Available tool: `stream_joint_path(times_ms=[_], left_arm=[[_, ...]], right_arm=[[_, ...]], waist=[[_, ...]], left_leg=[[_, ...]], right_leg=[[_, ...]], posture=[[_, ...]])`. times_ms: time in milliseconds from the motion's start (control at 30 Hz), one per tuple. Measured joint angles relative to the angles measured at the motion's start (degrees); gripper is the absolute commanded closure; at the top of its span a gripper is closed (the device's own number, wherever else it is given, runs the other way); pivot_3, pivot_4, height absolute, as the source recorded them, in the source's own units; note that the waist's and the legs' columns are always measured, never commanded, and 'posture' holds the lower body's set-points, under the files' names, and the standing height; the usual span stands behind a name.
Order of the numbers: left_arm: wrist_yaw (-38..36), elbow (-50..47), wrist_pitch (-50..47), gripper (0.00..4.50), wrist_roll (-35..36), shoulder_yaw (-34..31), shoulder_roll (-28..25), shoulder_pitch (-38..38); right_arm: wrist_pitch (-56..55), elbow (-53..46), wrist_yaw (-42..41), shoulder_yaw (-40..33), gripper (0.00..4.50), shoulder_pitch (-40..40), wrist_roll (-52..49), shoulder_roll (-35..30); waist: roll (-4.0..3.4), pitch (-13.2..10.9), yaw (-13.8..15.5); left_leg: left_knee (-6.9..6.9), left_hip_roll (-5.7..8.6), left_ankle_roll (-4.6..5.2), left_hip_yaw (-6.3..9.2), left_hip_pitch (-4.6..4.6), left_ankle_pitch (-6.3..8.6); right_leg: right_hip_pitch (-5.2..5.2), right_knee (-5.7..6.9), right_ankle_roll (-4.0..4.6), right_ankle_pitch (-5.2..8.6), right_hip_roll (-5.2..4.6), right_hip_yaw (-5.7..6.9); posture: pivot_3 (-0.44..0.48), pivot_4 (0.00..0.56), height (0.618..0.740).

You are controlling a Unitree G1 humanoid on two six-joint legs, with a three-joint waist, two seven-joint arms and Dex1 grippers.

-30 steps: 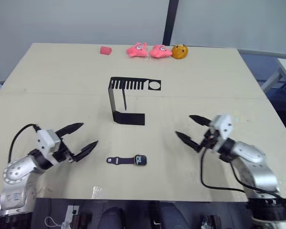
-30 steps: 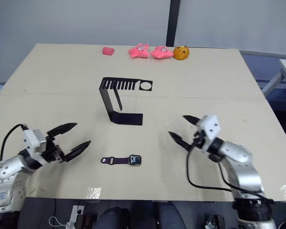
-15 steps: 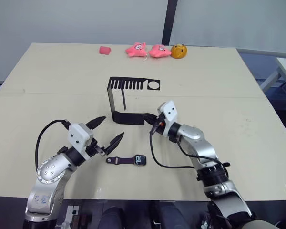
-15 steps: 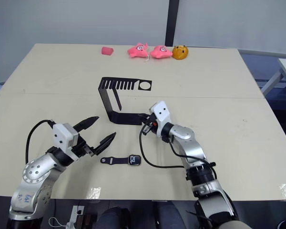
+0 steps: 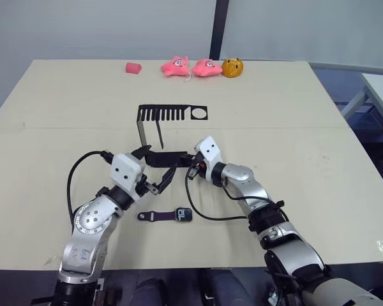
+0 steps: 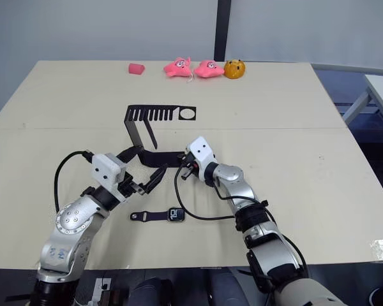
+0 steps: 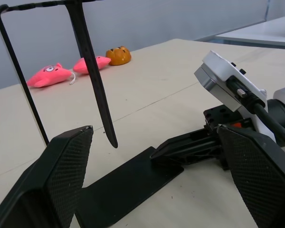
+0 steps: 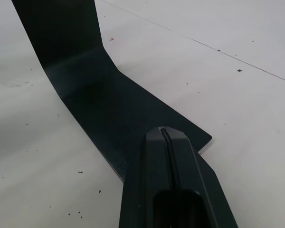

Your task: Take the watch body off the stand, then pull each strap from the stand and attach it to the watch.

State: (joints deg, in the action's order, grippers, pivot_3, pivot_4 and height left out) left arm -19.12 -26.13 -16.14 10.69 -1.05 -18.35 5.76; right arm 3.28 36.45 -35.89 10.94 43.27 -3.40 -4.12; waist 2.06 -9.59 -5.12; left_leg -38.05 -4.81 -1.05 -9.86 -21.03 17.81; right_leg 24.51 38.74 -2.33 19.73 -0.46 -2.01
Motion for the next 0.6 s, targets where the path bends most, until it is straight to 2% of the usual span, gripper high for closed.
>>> stream_joint_path(times_ms=[33, 100, 400, 600], left_arm=[[0.67, 0.01, -0.01, 0.85, -0.66, 0.09, 0.46, 0.11], [2.09, 0.13, -0.12, 1.83, -1.82, 0.12, 1.52, 0.33], [8.33, 3.94, -1.56, 1.83, -5.82, 0.98, 6.66, 3.32], [9.37, 6.51, -0.72, 1.83, -7.39, 2.29, 8.42, 5.25]], right_arm=[[-0.18, 0.22, -0.07, -0.02, 4.5, 0.14, 0.04, 0.02], [-0.57, 0.49, -0.15, -0.03, 4.5, 0.2, 0.06, 0.09], [-0.67, 0.87, -1.0, 0.04, 4.5, 0.29, 0.1, 0.64], [-0.53, 0.87, -1.35, 0.04, 4.5, 0.28, 0.12, 0.96]], waist=[[0.0, 0.0, 0.0], [0.0, 0.0, 0.03], [0.0, 0.01, 0.25], [0.0, 0.01, 0.22]], left_leg=[[0.0, 0.0, 0.0, 0.0, 0.0, 0.0], [0.0, 0.0, 0.0, 0.0, 0.0, 0.0], [-0.01, 0.01, 0.0, 0.0, 0.0, 0.0], [-0.01, 0.0, -0.01, 0.0, 0.0, -0.01]], right_leg=[[0.0, 0.01, 0.0, 0.0, 0.0, 0.0], [0.0, 0.01, 0.0, 0.0, 0.0, 0.0], [0.0, 0.0, 0.0, 0.0, -0.01, 0.01], [0.0, 0.01, 0.0, 0.0, -0.01, 0.01]], posture=[[0.0, 0.15, 0.74], [0.0, 0.15, 0.74], [0.0, 0.15, 0.74], [0.0, 0.15, 0.74]])
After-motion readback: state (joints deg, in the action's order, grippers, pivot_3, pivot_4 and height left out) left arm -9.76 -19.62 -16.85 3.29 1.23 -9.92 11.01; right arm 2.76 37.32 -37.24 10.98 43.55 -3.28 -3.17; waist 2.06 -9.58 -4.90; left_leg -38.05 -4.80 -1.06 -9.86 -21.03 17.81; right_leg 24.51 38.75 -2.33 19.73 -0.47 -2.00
